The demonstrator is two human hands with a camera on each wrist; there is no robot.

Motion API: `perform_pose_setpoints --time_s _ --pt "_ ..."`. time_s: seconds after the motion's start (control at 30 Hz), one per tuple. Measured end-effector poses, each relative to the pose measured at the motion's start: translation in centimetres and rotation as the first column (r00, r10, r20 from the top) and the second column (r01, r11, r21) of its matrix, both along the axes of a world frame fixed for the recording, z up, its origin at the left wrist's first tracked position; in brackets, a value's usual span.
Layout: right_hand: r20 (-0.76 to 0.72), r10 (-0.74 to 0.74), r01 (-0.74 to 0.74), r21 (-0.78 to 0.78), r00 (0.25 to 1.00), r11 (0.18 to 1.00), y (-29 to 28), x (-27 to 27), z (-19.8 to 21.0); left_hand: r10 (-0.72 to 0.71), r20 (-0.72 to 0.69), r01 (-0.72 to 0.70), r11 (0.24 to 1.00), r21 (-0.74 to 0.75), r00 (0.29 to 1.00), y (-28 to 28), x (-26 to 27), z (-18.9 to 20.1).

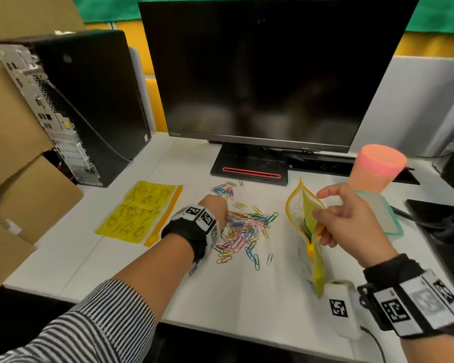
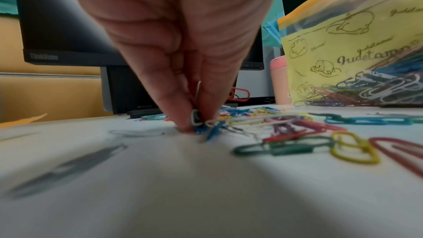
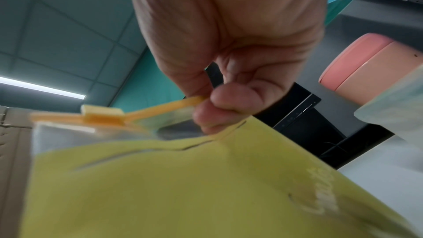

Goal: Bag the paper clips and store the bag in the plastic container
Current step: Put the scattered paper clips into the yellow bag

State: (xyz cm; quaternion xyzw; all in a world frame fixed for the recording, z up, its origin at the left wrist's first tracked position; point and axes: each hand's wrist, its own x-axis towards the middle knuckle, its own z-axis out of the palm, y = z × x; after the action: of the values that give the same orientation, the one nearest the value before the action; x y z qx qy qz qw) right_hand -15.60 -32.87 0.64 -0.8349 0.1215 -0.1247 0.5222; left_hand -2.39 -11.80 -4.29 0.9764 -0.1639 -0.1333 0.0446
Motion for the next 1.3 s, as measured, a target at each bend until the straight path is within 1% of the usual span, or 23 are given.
perform_pose_setpoints --time_s 0.1,0.17,0.2,0.27,0.37,0.47,0.6,0.77,0.83,0.9,0.97,1.17,1.2,1.23,1.3 --pt "0.006 0.045 -0.045 -0.018 0.999 0.999 -0.1 -0.2 0.1 0.012 0.027 -0.009 0.994 -0.110 1.000 0.5 -0.8 1.3" --pt "0.009 0.073 -0.072 -0.037 0.997 0.997 -0.2 -0.4 0.1 0.025 0.063 -0.009 0.971 -0.237 0.998 0.5 -1.6 2.8" --pt "0.013 0.079 -0.078 -0.043 0.997 0.996 -0.3 -0.4 0.1 0.034 0.075 -0.008 0.947 -0.322 0.997 0.2 -2.1 3.8" --pt "0.019 0.079 -0.078 -0.061 0.997 0.995 -0.2 -0.4 0.1 0.048 0.095 0.005 0.872 -0.490 0.994 -0.7 -3.4 5.7" --pt "0.021 0.071 -0.069 -0.079 0.997 0.994 -0.1 -0.2 -0.1 0.048 0.087 0.023 0.743 -0.669 0.995 -2.7 -4.9 8.0" --pt "0.020 0.073 -0.071 -0.080 0.997 0.994 -0.1 -0.1 -0.1 -0.008 0.042 0.037 0.661 -0.749 0.999 -4.2 -5.8 8.9" --pt "0.023 0.062 -0.060 -0.079 0.998 0.995 -0.3 -0.1 0.0 -0.066 -0.004 0.033 0.546 -0.837 0.998 -5.2 -6.3 9.0" --pt "0.009 0.060 -0.059 -0.070 0.998 0.996 -0.5 0.0 0.0 -0.118 -0.054 -0.012 0.332 -0.943 0.992 -5.6 -6.7 10.7" --pt "0.007 0.062 -0.061 -0.061 0.998 0.996 -0.5 -0.1 -0.1 -0.134 -0.060 -0.021 0.273 -0.962 0.989 -5.8 -6.8 11.6" --pt "0.010 0.061 -0.060 -0.056 0.998 0.997 -0.5 -0.1 -0.2 -0.147 -0.069 -0.032 0.241 -0.970 0.987 -6.0 -6.8 12.1" --pt "0.015 0.060 -0.059 -0.054 0.998 0.997 -0.4 -0.1 -0.3 -0.143 -0.080 -0.043 0.248 -0.968 0.986 -6.2 -6.6 12.1" --pt "0.022 0.050 -0.049 -0.062 0.998 0.997 -0.8 -0.2 -0.2 -0.130 -0.082 -0.033 0.345 -0.938 0.988 -7.0 -7.1 10.4" --pt "0.022 0.046 -0.045 -0.060 0.999 0.997 -0.8 -0.3 -0.2 -0.114 -0.071 -0.021 0.391 -0.920 0.991 -7.1 -7.1 10.0" --pt "0.023 0.042 -0.040 -0.057 0.999 0.998 -0.9 -0.3 -0.2 -0.095 -0.046 0.005 0.472 -0.881 0.994 -7.3 -7.1 9.6" --pt "0.024 0.036 -0.035 -0.050 0.999 0.998 -1.0 -0.4 -0.2 -0.091 0.025 0.080 0.676 -0.733 0.996 -7.8 -7.1 8.9"
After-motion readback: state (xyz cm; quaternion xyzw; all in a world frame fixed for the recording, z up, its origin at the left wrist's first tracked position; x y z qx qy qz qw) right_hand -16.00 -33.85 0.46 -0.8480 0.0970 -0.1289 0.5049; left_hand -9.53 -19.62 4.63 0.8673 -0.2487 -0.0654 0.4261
